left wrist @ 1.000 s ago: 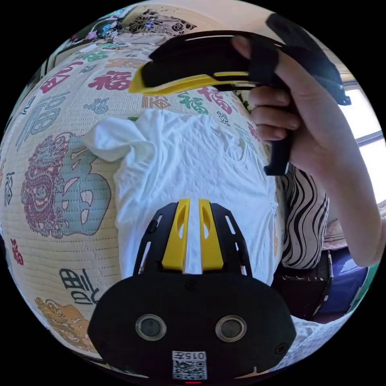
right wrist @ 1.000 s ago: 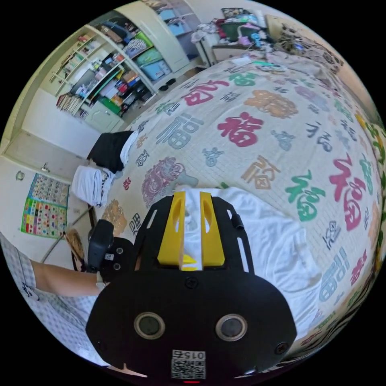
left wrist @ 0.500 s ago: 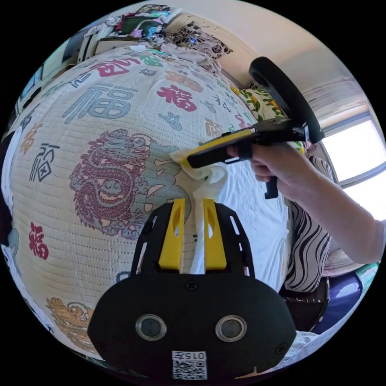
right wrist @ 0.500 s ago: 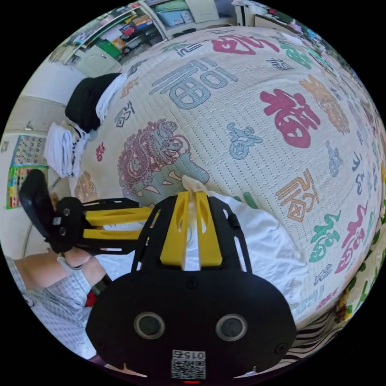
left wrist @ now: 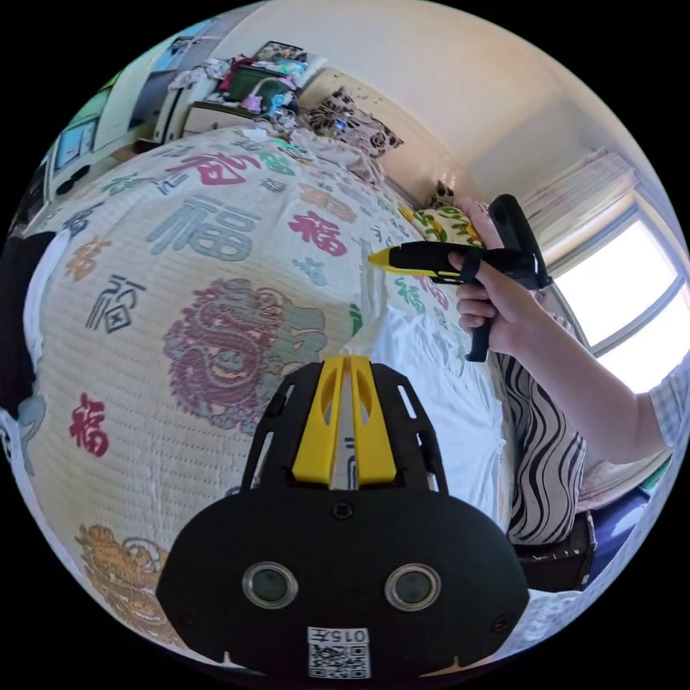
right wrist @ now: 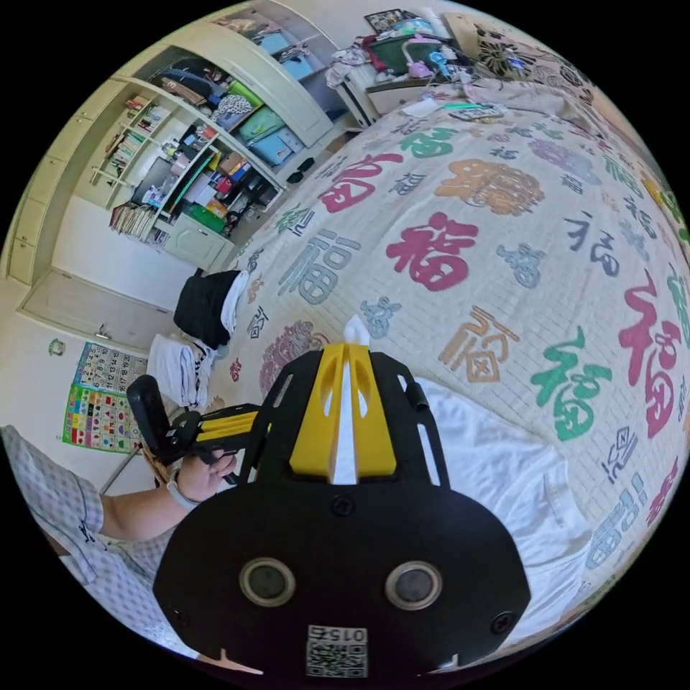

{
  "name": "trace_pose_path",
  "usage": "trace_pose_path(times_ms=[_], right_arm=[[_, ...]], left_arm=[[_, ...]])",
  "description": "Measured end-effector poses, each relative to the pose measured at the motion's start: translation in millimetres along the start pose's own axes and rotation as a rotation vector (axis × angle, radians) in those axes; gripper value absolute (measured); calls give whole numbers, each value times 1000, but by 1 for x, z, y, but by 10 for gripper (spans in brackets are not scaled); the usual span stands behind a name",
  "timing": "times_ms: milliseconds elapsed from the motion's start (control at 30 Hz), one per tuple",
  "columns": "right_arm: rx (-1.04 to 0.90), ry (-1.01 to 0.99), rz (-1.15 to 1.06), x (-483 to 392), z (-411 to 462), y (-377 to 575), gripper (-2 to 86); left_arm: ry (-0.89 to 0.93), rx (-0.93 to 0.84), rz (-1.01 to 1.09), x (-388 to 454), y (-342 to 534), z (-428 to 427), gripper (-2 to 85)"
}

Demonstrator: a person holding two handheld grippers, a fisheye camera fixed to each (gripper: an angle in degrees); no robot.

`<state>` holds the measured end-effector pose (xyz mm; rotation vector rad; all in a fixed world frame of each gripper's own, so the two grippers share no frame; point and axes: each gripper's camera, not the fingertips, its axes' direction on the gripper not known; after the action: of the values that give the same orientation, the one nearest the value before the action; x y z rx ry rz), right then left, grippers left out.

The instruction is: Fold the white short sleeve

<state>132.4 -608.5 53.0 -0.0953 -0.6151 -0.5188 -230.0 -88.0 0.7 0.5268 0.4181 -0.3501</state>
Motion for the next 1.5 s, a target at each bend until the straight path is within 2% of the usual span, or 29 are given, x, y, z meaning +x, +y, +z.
trace_pose_path(times_ms=[133,267,367,433,500,733,867,1000,1100,1167,1333,1500], right_arm=[[-138,85,-55,-19,57,-14,-2],[-175,126,-62,-27,75,-8,-1],[-179,126,-66,-32,76,-4,0],[-206,142,-73,-33,78,1,1],[-222,142,-72,-32,77,7,3],[-97,13,-82,-34,21,53,34],[20,-71,-69,-31,-24,101,52],[167,-197,-40,-26,-79,169,60],[202,-181,-1,-24,-112,243,66],[160,-111,81,-14,-122,306,68],[-158,104,557,35,-130,545,77],[-345,99,760,39,-122,681,86]], left_arm=[[-31,-42,-65,-25,18,0,0],[-77,-14,-81,-32,24,-9,11],[1,-15,-78,-39,21,-7,51],[87,-95,-40,-42,15,5,33],[28,-114,-32,-41,14,4,4],[-163,-154,-4,-44,31,-24,-7],[-125,-236,-43,-47,49,-41,0],[-158,-406,10,-23,89,-52,35],[-162,-531,-20,-3,125,-53,63],[-175,-591,-28,10,143,-50,73],[-253,-736,18,50,178,-20,76],[-333,-733,-9,73,175,-2,54]])
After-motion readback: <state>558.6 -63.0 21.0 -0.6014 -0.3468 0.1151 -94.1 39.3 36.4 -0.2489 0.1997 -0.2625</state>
